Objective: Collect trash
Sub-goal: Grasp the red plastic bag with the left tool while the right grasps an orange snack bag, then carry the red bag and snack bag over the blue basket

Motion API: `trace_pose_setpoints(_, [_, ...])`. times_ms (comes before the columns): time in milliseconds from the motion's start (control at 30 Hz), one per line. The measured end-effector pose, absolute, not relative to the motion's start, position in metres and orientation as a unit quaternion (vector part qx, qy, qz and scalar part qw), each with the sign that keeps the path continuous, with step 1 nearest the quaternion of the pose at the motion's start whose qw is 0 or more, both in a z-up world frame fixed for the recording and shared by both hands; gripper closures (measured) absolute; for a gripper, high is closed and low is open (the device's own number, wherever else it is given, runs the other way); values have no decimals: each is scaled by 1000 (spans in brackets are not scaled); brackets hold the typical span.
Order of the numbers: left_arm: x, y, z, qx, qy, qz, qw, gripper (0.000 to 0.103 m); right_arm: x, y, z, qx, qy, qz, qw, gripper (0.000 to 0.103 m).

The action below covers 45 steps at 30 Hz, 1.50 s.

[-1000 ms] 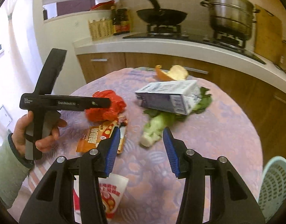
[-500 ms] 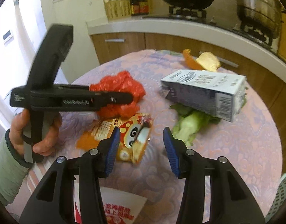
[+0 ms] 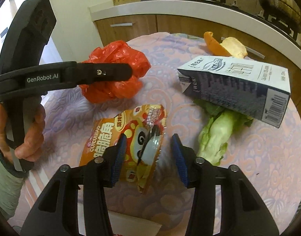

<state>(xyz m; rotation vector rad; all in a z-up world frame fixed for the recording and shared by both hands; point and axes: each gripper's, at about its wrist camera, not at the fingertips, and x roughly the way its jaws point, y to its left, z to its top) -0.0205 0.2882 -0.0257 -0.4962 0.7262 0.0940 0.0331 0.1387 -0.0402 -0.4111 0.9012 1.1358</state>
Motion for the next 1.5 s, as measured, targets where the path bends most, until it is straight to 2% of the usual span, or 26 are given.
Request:
trace_pose_setpoints(33, [-21, 287, -26, -240, 353, 45, 903, 62, 33, 139, -42, -188, 413, 516, 727, 76])
trace_pose_setpoints(67, [-21, 286, -26, -240, 353, 43, 903, 62, 33, 139, -42, -188, 412, 512, 730, 84])
trace_pose_setpoints(167, [-24, 282, -22, -238, 350, 42, 905, 62, 34, 134, -40, -173, 413, 520, 728, 93])
trace_pose_setpoints(467, [-28, 265, 15, -221, 325, 24, 919, 62, 36, 86, -1, -110, 371, 512, 767, 93])
trace_pose_setpoints(800, [4, 187, 53, -167, 318, -68, 931, 62, 51, -22, 39, -90, 310, 423, 847, 93])
trace_pose_setpoints(1167, [78, 45, 51, -75, 388, -155, 905, 62, 80, -164, 50, -66, 287, 262, 919, 93])
trace_pose_setpoints(1500, [139, -57, 12, -41, 437, -193, 878, 61, 121, -270, 10, 7, 337, 137, 931, 93])
